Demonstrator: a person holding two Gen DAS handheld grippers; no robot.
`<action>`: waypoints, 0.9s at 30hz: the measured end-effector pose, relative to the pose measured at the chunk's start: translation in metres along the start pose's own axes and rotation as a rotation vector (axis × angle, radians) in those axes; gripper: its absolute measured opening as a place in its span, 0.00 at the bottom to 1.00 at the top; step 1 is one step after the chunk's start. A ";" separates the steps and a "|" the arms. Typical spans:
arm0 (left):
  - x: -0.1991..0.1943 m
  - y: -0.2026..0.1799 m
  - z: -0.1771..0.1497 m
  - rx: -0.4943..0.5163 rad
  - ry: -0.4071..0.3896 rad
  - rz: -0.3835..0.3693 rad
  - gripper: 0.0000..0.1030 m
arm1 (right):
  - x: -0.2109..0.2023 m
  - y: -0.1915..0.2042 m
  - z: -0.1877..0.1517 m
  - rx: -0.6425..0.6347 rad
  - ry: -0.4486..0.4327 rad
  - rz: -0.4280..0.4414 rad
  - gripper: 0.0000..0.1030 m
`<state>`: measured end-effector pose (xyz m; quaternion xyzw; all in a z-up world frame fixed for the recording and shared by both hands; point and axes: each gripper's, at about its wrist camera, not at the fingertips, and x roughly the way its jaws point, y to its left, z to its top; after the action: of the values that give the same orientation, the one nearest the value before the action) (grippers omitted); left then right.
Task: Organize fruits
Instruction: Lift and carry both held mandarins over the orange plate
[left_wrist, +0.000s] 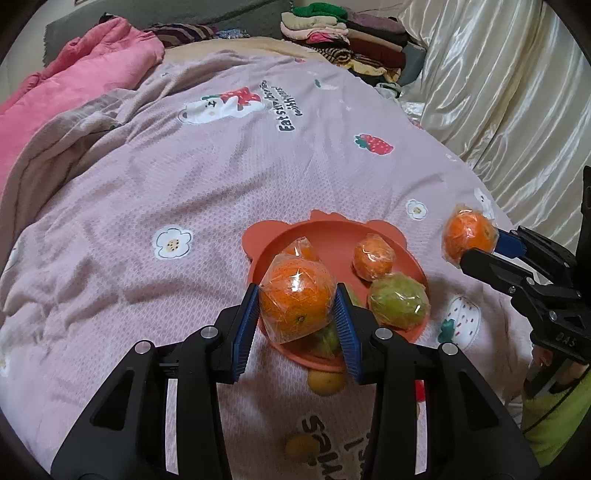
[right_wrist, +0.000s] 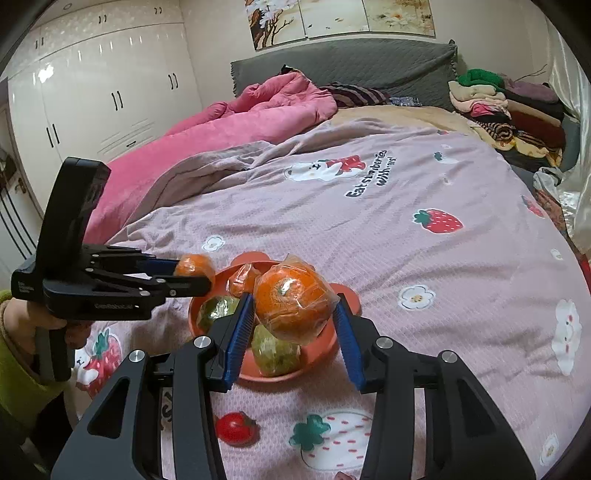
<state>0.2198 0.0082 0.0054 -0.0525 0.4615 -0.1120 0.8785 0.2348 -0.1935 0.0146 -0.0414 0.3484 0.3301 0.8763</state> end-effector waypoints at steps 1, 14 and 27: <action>0.002 0.001 0.001 -0.001 0.005 -0.005 0.31 | 0.002 0.000 0.001 -0.003 0.003 0.003 0.41; 0.017 0.008 0.004 -0.018 0.025 -0.028 0.32 | 0.030 0.003 0.002 -0.024 0.048 0.012 0.41; 0.018 0.009 0.003 -0.021 0.021 -0.030 0.32 | 0.043 0.007 0.002 -0.039 0.074 0.023 0.41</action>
<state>0.2333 0.0129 -0.0091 -0.0675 0.4710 -0.1208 0.8712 0.2543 -0.1640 -0.0104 -0.0667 0.3744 0.3454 0.8580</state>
